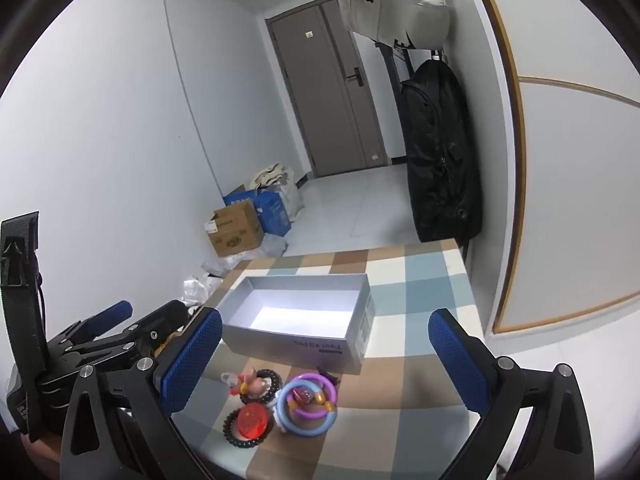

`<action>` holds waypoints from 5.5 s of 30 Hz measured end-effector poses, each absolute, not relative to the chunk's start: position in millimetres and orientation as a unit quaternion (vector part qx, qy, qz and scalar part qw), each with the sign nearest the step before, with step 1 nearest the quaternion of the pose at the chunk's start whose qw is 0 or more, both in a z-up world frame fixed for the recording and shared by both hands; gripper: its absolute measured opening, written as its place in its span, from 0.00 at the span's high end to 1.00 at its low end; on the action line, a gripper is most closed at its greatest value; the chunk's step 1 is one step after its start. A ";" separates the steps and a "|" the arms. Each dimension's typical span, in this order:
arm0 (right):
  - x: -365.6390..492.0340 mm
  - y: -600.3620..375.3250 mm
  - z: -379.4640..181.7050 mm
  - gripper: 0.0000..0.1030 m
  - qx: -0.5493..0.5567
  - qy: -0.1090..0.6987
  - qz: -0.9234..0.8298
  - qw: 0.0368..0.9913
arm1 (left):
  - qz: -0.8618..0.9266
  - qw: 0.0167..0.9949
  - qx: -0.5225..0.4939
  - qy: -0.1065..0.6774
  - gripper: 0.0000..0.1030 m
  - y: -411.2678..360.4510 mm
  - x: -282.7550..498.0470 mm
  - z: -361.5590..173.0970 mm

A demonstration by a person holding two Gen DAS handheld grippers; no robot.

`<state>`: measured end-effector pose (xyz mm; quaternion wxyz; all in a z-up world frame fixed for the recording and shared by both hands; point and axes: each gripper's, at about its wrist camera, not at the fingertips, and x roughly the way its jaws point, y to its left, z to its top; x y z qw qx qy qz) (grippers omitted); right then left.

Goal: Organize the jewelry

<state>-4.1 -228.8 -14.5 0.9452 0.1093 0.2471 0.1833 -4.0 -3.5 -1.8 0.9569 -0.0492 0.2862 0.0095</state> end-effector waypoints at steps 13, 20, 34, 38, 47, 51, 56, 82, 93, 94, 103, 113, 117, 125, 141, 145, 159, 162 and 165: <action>-5.4 -226.6 -15.2 0.00 0.108 0.247 0.182 0.945 | 0.006 0.956 -0.051 0.290 0.01 -2.8 -6.2 -1.2; -5.0 -227.0 -15.3 0.00 0.110 0.248 0.183 0.945 | 0.007 0.955 -0.054 0.291 0.01 -0.9 -5.2 -0.9; -5.3 -227.6 -15.1 0.00 0.112 0.246 0.181 0.946 | 0.005 0.955 -0.047 0.292 0.01 -3.4 -5.3 -3.2; -5.8 -227.8 -16.1 0.00 0.113 0.247 0.180 0.945 | 0.006 0.955 -0.046 0.292 0.01 -3.9 -5.7 -3.5; -6.9 -226.1 -15.2 0.00 0.109 0.249 0.185 0.944 | 0.006 0.955 -0.046 0.294 0.01 -2.7 -6.3 -4.3; -5.7 -226.9 -15.4 0.00 0.110 0.251 0.184 0.944 | 0.006 0.954 -0.047 0.295 0.01 -1.6 -7.4 -4.1; -5.3 -227.1 -15.4 0.00 0.111 0.252 0.184 0.944 | 0.006 0.952 -0.049 0.302 0.01 -0.8 -5.7 -6.9; 17.0 -200.4 -57.7 0.12 0.107 0.382 0.242 0.886 | 0.028 0.905 -0.130 0.403 0.01 56.2 23.5 -39.0; 36.3 -168.3 -102.2 0.25 0.058 0.473 0.235 0.847 | 0.037 0.884 -0.137 0.446 0.01 70.0 31.6 -53.5; 37.7 -166.9 -103.7 0.27 0.054 0.477 0.232 0.846 | 0.038 0.881 -0.139 0.450 0.01 71.7 31.7 -55.2; 43.3 -145.8 -112.0 0.41 0.003 0.481 0.217 0.849 | 0.033 0.874 -0.153 0.461 0.02 76.3 35.2 -58.6; 43.2 -161.4 -102.4 0.41 0.043 0.465 0.217 0.857 | -0.020 0.874 -0.139 0.464 0.07 60.3 35.3 -60.8; 40.1 -165.1 -91.9 0.41 0.051 0.451 0.219 0.864 | -0.053 0.878 -0.115 0.461 0.08 43.4 33.6 -58.0; 38.5 -182.4 -79.2 0.41 0.075 0.433 0.210 0.873 | -0.092 0.882 -0.069 0.457 0.24 17.2 32.5 -56.6; 41.5 -204.8 -71.3 0.41 0.105 0.416 0.201 0.881 | -0.111 0.859 -0.045 0.498 0.79 0.5 40.0 -72.9; 41.0 -205.6 -70.3 0.41 0.107 0.413 0.204 0.881 | -0.116 0.855 -0.057 0.503 0.82 1.8 42.0 -73.7; 41.3 -207.6 -67.5 0.41 0.114 0.408 0.204 0.883 | -0.132 0.853 -0.089 0.497 0.88 4.4 46.3 -66.8; 41.1 -207.6 -64.1 0.41 0.115 0.402 0.205 0.885 | -0.137 0.853 -0.106 0.492 0.88 8.4 47.1 -61.6; 40.0 -207.7 -60.1 0.41 0.118 0.394 0.207 0.888 | -0.142 0.855 -0.119 0.484 0.88 11.2 47.7 -55.3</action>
